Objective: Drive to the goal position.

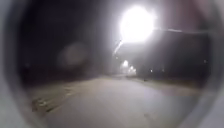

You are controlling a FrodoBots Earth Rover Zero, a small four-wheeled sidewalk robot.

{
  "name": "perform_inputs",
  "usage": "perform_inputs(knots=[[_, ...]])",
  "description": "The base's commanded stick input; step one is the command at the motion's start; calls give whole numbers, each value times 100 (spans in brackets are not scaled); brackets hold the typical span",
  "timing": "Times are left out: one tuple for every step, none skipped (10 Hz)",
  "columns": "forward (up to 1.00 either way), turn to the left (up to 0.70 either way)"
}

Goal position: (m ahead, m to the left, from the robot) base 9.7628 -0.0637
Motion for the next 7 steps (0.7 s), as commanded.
perform_inputs(knots=[[100, 0], [100, 0], [100, 0], [100, 0], [100, 0], [100, 0], [100, 0]])
